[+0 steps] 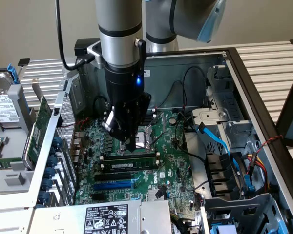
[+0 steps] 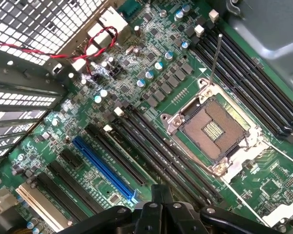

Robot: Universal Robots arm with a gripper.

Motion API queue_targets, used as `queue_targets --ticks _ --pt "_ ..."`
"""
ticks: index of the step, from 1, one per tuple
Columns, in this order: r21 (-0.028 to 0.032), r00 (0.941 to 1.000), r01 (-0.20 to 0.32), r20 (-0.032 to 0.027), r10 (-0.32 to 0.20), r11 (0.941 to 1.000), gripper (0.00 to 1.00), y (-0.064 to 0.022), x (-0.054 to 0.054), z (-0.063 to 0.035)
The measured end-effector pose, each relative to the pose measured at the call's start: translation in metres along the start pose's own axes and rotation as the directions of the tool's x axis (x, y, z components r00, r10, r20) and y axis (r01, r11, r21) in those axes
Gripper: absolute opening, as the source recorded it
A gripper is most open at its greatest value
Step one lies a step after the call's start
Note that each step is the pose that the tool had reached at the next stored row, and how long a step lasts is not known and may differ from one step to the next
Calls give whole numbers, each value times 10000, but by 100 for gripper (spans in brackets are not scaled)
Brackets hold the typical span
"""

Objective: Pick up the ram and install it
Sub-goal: 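Press down the ram until it locks into place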

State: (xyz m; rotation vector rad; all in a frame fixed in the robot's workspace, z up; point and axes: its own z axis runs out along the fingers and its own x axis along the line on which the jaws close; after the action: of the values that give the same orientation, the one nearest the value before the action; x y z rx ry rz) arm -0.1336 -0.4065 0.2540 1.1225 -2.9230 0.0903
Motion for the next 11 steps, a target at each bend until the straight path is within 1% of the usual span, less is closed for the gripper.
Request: queue_targets --ticks 4,5,8,11 --pt "100 9991 -422 69 422 9991 11 0 -1 6" --pt "116 9985 -541 80 540 9985 11 0 -1 8" --pt "117 9953 -963 70 962 9953 11 0 -1 15" --pt "105 9892 -1464 43 1463 9892 11 2 -1 22"
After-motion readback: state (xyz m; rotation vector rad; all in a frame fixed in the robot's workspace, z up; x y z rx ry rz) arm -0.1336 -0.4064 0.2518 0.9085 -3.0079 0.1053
